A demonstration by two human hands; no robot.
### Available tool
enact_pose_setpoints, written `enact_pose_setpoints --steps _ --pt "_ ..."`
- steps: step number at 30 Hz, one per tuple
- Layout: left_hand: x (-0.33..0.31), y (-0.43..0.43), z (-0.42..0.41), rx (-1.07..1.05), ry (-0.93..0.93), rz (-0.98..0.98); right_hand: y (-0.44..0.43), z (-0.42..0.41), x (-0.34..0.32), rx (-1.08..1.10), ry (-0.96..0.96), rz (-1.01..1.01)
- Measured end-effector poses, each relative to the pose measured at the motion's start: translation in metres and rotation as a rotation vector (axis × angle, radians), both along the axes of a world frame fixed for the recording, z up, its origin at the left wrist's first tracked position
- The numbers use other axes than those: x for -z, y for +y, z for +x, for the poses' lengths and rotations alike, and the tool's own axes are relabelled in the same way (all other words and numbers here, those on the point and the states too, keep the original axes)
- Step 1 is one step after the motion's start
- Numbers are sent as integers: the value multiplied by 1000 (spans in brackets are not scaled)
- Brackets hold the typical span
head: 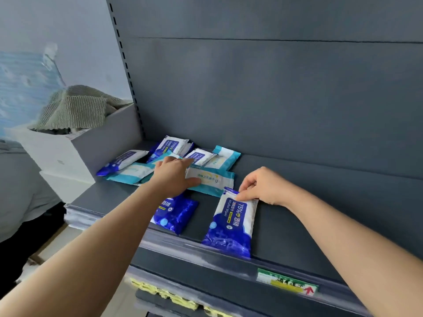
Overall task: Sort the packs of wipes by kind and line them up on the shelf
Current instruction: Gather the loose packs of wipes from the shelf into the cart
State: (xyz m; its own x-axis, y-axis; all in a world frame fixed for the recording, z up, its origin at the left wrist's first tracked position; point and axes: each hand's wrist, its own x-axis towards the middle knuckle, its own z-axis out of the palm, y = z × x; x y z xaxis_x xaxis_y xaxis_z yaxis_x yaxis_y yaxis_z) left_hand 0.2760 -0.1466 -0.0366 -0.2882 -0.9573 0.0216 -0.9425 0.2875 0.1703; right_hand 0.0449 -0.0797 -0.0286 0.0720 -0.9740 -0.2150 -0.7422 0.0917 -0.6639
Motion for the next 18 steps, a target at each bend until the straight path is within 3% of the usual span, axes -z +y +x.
enact_pose_setpoints --steps 6,10,13,15,18 --pt "1 -22 0 61 170 63 -19 1 5 396 -244 -131" --pt "-2 -40 5 70 163 -66 -46 5 11 550 -155 -195" --pt "-6 -56 8 45 66 43 -62 11 11 494 -101 -172" --pt "-4 -68 9 58 -12 147 -65 16 10 364 -137 -46" --pt "-3 -80 10 87 54 229 -69 22 7 187 -111 82"
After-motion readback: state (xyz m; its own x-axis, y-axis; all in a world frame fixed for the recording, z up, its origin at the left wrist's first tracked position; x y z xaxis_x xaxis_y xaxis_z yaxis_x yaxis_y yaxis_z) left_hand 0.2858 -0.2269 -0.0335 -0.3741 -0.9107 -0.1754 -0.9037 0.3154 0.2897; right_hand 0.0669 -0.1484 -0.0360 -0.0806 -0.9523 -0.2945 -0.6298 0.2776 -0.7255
